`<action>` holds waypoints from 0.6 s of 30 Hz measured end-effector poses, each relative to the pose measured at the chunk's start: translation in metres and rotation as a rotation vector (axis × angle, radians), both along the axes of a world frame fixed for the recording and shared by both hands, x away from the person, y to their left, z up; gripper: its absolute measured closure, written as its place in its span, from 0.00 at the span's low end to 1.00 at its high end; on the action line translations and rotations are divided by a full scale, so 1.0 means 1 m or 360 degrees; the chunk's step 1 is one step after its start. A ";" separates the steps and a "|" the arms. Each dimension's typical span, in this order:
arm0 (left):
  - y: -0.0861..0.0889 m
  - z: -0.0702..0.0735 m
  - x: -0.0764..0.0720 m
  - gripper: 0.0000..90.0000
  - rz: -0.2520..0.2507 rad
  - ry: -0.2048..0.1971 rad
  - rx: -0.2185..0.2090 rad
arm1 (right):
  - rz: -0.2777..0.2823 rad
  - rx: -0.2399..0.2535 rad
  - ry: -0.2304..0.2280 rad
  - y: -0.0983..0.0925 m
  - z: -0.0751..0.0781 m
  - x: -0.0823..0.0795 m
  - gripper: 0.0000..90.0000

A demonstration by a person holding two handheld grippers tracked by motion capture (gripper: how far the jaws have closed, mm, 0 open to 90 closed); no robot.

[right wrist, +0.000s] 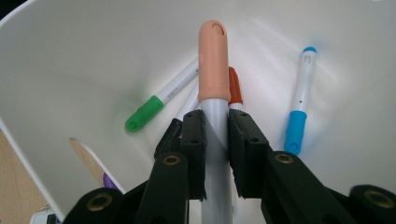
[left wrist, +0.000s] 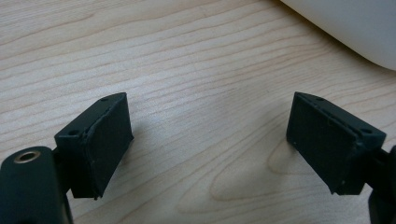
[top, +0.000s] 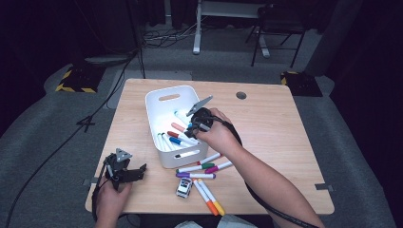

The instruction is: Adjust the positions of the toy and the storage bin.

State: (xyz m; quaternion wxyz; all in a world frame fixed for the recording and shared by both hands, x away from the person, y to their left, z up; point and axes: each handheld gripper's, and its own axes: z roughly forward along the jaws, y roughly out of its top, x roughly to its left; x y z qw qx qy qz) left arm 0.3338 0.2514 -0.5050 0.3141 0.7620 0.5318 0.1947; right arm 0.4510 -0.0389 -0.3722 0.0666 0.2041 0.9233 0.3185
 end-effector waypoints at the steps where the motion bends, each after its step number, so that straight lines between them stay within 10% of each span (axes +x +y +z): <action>1: 0.000 0.000 0.000 0.16 0.0000 0.0000 0.0000 | 0.0001 -0.0005 -0.0002 0.000 0.000 0.000 0.86; 10: 0.000 0.000 0.000 0.16 0.0000 0.0000 0.0000 | -0.0011 -0.0016 -0.0001 0.002 -0.003 0.002 0.85; 18: 0.000 0.000 0.000 0.16 -0.0001 0.0000 0.0000 | -0.0037 0.0042 -0.0023 0.001 0.001 -0.004 0.58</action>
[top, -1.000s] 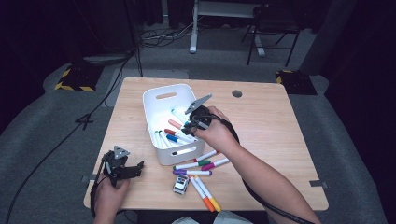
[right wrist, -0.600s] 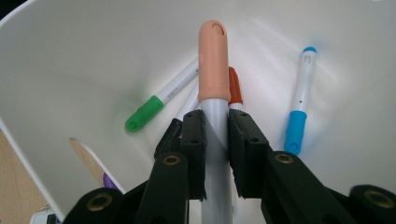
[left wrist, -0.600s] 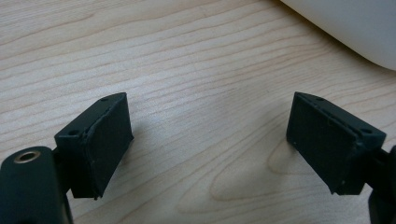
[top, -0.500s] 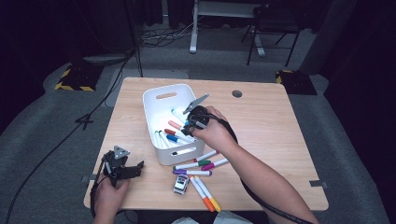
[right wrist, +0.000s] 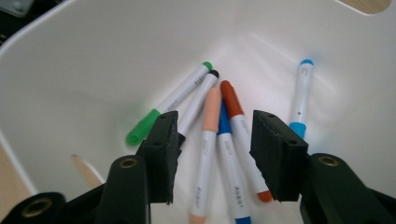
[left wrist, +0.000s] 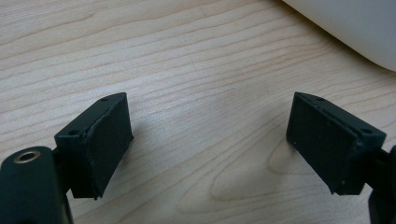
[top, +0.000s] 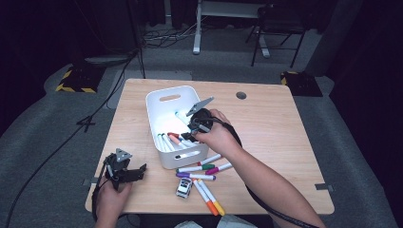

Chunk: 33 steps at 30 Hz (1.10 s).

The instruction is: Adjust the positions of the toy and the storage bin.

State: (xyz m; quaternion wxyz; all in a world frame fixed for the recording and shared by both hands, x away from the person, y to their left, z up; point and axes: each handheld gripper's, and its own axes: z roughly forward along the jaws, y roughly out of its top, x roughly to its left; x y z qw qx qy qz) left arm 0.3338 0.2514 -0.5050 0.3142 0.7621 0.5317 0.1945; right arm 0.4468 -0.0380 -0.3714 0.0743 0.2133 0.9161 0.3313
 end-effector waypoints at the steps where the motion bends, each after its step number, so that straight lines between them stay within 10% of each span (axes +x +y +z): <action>1: 0.000 0.000 0.000 0.16 0.0000 0.0000 0.0000 | 0.0004 0.0053 -0.0007 -0.002 0.003 -0.003 0.57; 16: 0.000 0.000 0.000 0.16 0.0000 0.0000 0.0000 | 0.0099 0.0376 -0.0101 -0.043 0.047 -0.056 0.65; 33: 0.000 0.000 0.000 0.16 0.0001 0.0000 0.0000 | 0.0159 0.0494 -0.0042 -0.087 0.025 -0.112 0.65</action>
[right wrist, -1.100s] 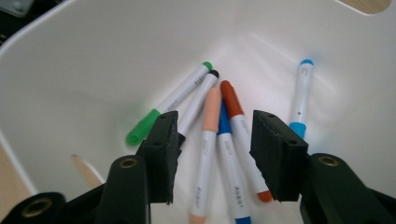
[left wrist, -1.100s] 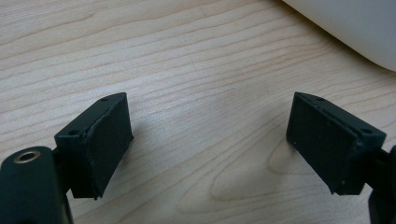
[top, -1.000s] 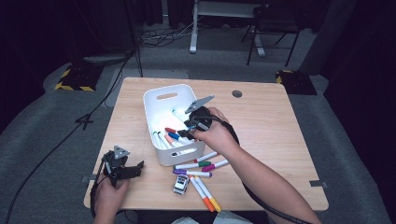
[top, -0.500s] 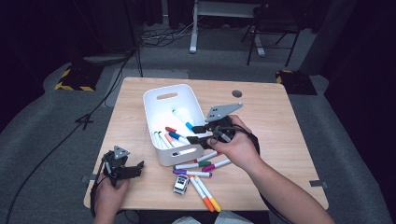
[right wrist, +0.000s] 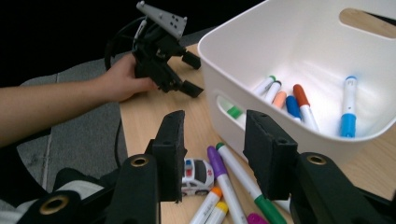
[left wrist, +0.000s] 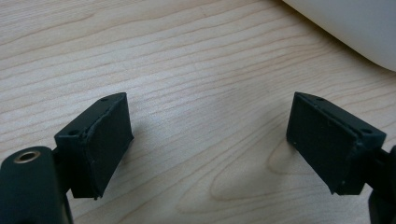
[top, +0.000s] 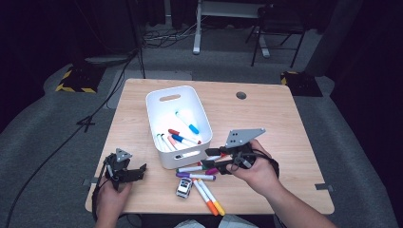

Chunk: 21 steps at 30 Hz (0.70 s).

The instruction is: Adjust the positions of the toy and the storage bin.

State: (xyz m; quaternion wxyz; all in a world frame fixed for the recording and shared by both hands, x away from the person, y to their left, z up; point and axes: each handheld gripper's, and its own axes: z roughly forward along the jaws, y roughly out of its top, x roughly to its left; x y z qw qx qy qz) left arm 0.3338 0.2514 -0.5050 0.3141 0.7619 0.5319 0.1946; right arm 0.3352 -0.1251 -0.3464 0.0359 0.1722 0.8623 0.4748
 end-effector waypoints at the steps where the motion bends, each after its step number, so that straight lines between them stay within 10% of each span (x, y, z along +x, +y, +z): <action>1: 0.000 0.000 0.000 0.16 0.0000 0.0000 0.0000 | 0.0002 -0.0010 0.0005 -0.001 -0.003 -0.004 0.65; 21: 0.000 0.000 0.000 0.16 -0.0001 0.0000 0.0000 | -0.0001 -0.0262 0.0249 -0.013 -0.110 -0.015 0.65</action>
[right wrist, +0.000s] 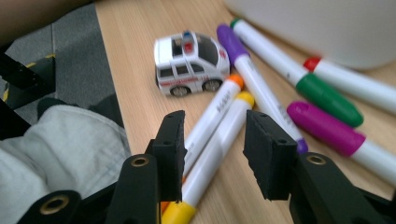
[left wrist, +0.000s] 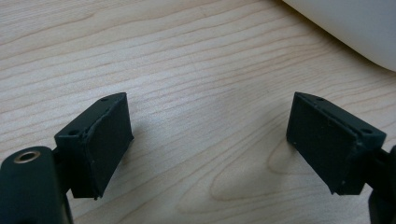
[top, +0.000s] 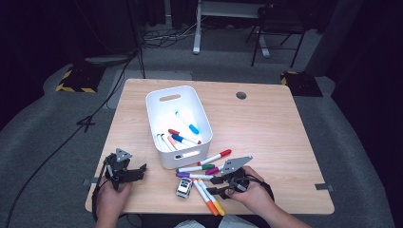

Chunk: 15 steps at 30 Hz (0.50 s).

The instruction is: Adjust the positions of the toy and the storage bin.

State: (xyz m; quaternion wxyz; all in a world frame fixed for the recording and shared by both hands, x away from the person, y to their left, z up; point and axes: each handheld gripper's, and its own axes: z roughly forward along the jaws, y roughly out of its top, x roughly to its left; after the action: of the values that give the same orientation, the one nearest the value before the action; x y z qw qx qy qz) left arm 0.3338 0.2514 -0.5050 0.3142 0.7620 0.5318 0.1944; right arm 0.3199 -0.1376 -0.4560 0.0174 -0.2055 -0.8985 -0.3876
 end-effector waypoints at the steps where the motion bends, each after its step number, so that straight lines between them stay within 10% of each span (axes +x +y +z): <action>1: 0.000 0.000 0.000 0.16 0.0001 0.0000 0.0001 | -0.0007 -0.0019 0.0011 -0.001 -0.005 0.000 0.65; 15: 0.000 0.000 0.000 0.16 0.0001 0.0000 0.0000 | -0.0034 -0.0054 0.0031 -0.003 -0.030 0.001 0.65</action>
State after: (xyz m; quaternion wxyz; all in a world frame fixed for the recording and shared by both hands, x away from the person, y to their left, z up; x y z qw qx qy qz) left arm 0.3338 0.2514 -0.5050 0.3142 0.7618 0.5320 0.1946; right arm 0.3212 -0.1407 -0.4860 0.0186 -0.2191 -0.9025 -0.3702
